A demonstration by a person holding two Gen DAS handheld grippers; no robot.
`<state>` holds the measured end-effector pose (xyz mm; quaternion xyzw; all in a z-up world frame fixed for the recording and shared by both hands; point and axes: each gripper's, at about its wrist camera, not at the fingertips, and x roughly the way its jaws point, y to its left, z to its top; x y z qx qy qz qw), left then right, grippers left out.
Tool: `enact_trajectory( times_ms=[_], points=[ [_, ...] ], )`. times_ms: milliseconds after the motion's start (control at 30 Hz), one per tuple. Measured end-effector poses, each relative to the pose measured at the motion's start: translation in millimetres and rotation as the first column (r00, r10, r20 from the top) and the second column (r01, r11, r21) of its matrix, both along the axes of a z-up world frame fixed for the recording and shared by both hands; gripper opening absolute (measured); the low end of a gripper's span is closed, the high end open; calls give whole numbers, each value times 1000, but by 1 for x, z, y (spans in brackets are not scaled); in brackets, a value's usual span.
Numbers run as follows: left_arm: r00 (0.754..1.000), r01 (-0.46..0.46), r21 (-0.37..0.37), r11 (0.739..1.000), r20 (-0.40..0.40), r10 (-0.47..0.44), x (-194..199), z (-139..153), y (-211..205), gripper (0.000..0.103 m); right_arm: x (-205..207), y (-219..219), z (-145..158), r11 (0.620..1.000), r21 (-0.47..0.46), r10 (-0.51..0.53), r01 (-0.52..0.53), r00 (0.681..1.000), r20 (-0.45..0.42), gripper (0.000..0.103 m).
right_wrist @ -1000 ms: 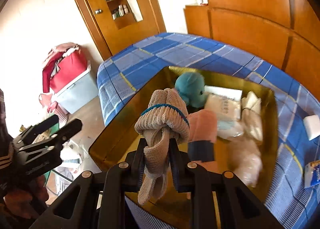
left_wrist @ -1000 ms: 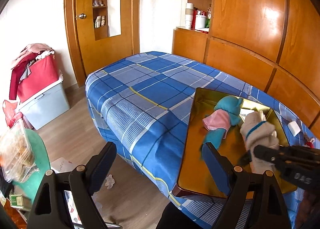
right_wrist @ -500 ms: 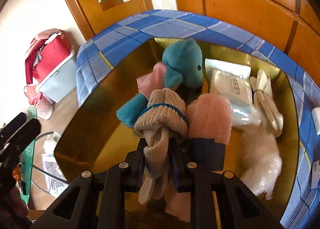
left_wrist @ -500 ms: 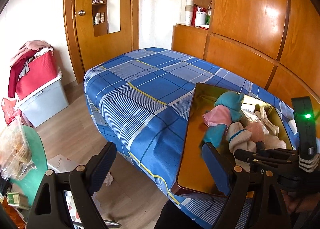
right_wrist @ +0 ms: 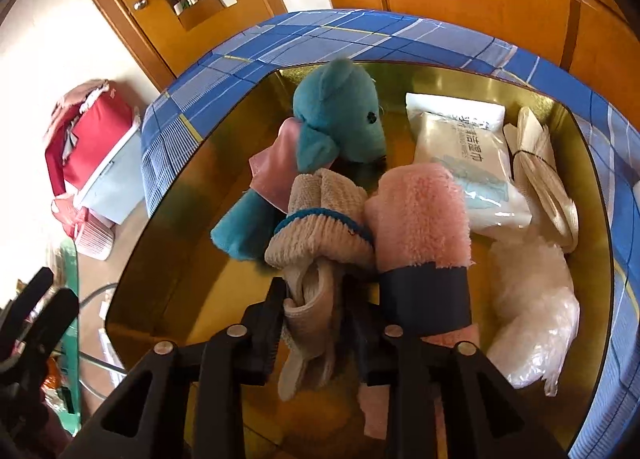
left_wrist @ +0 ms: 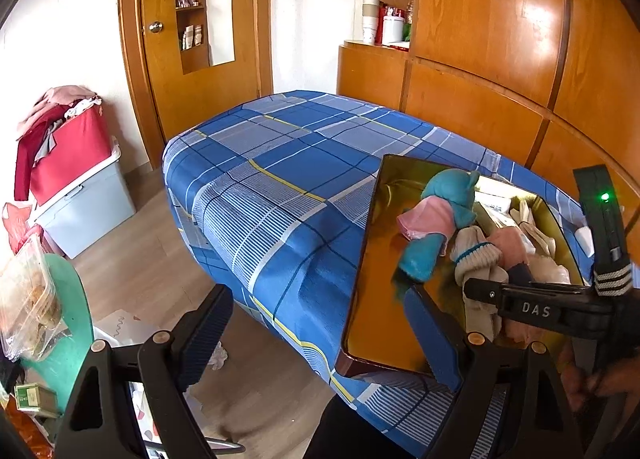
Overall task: Organize soft objects
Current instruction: 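Lower the white socks into the gold tray and open the right gripper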
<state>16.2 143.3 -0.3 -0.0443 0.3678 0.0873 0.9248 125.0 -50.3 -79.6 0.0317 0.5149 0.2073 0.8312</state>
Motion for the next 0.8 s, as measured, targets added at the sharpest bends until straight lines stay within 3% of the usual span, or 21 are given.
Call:
enact_trajectory(
  times_ms=[133, 433, 633, 800],
  points=[
    [1000, 5, 6, 1000, 6, -5, -1, 3, -3, 88, -8, -8, 7, 999, 45, -9, 8, 1000, 19, 42],
    [1000, 22, 18, 1000, 9, -22, -5, 6, -11, 88, -21, -14, 18, 998, 55, -16, 12, 998, 62, 43],
    [999, 33, 21, 999, 12, -33, -6, 8, -15, 88, -38, -18, 35, 999, 40, -17, 11, 989, 150, 44],
    [998, 53, 28, 998, 17, -53, -7, 11, -24, 88, -52, -33, 53, 999, 31, -36, 29, 973, 228, 60]
  ],
)
